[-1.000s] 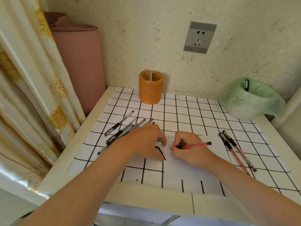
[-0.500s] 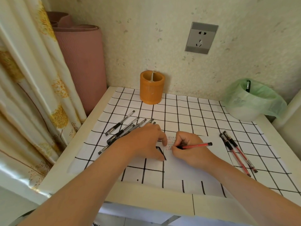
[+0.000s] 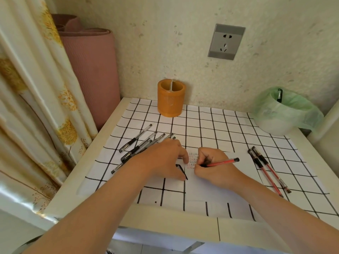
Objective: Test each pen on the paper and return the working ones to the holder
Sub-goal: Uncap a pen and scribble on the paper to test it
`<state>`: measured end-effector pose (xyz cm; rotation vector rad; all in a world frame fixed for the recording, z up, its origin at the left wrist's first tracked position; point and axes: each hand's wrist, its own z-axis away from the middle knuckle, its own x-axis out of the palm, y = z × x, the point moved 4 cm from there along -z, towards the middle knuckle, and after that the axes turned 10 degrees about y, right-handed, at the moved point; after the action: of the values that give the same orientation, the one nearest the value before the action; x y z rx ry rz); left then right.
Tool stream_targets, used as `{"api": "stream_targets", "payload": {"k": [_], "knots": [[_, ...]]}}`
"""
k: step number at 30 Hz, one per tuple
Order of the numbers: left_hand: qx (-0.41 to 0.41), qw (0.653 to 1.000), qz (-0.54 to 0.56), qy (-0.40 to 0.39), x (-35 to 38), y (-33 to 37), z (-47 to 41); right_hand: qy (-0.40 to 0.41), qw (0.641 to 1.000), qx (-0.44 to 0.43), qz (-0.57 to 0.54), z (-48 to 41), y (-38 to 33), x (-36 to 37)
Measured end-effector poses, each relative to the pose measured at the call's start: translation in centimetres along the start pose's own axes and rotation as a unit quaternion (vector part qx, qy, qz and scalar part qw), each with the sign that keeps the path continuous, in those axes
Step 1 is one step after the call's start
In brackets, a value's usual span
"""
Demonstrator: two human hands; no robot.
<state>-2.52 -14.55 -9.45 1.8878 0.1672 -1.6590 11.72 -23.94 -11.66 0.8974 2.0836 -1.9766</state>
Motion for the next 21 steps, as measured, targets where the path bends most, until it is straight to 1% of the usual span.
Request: {"api": "stream_targets", "payload": {"k": [4,6,8,10,11,13,15,17,21], "knots": [[0.002,1.000,0.006,-0.002,-0.1,0.0,0.2,0.018,1.000,0.011,-0.007,-0.1,0.1,-0.1],[-0.001,1.000,0.017,-0.018,-0.2,-0.1,0.4,0.058,0.995,0.056,-0.061,-0.4,0.6,-0.5],[-0.002,0.999,0.024,-0.036,-0.4,-0.3,0.5,0.105,0.980,0.100,-0.139,-0.5,0.8,-1.1],[-0.004,0.998,0.037,-0.044,-0.6,-0.5,0.6,0.139,0.965,0.115,-0.188,-0.6,0.6,-1.7],[-0.005,0.998,0.046,-0.042,-0.7,-0.6,0.6,0.147,0.963,0.115,-0.196,-0.5,0.5,-1.9],[-0.003,0.998,0.053,-0.029,-0.7,-0.7,0.6,0.142,0.965,0.109,-0.190,-0.5,0.2,-2.1],[-0.006,0.998,0.051,-0.019,-0.7,-0.6,0.5,0.121,0.973,0.100,-0.170,-0.6,0.0,-2.2],[-0.015,0.998,0.052,-0.018,-0.8,-0.5,0.4,0.100,0.972,0.098,-0.190,-0.7,-0.4,-2.3],[-0.042,0.997,0.057,0.004,-1.7,-0.7,0.4,0.111,0.929,0.147,-0.322,-0.7,-1.3,-3.5]]}}
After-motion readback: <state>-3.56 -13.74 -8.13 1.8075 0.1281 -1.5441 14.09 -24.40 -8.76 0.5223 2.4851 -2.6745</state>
